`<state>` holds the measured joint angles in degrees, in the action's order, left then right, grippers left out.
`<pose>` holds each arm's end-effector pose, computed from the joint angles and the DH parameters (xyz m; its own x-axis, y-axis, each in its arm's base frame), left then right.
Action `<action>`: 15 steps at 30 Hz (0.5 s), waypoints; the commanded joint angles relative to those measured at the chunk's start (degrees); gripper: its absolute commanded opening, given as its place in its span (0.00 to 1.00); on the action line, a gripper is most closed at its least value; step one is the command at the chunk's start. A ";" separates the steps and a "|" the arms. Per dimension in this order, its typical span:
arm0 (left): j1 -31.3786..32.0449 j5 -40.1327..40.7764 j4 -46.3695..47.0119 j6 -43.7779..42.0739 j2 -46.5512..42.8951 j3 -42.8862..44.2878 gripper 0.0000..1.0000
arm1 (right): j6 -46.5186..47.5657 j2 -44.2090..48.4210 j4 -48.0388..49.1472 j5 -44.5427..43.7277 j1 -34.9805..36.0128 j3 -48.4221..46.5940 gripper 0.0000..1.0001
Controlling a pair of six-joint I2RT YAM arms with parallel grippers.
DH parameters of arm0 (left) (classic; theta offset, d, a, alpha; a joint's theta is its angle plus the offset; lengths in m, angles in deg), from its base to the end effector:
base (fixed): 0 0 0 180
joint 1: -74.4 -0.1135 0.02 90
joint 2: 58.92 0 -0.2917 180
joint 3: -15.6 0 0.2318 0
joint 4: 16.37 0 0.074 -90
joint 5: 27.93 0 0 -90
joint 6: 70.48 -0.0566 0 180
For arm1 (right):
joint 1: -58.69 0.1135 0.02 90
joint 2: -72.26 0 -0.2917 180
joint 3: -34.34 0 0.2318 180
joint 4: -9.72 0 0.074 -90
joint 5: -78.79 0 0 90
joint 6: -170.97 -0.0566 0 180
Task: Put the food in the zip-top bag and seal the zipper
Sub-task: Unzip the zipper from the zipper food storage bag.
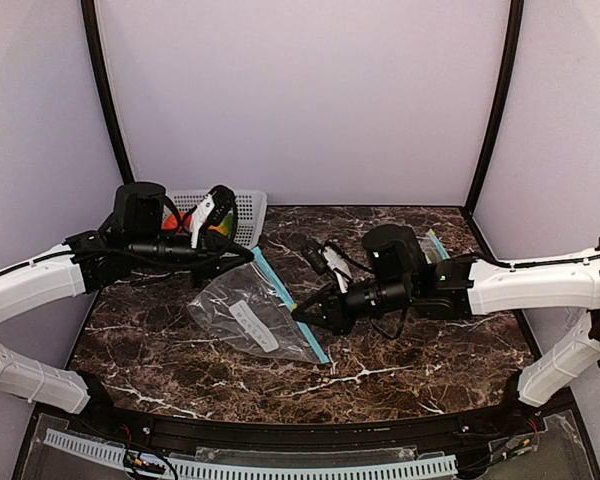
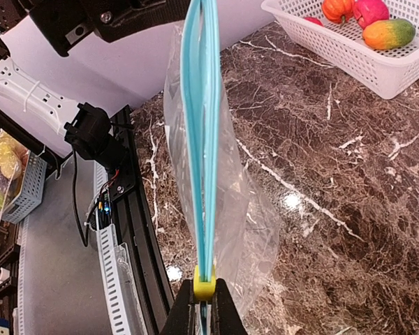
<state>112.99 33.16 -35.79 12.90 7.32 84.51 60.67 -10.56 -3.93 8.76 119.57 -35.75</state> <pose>0.1802 -0.1788 0.3557 -0.1191 0.2242 -0.9672 0.9278 0.3721 -0.0280 0.1406 0.2921 0.2953 -0.5393 -0.2981 -0.7876 -0.8347 0.3129 0.4531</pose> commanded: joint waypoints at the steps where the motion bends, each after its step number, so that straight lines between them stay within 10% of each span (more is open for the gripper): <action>1: -2.07 4.69 2.41 -0.14 -3.00 -0.43 0.01 | -2.02 0.91 -5.91 2.45 1.66 3.46 0.00; 15: -3.03 4.60 2.06 -0.20 -3.26 -0.21 0.01 | -3.79 2.50 -8.21 2.79 3.59 6.46 0.00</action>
<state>111.59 34.56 -35.82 12.90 6.25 84.12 57.72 -8.84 -5.81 9.59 121.61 -31.20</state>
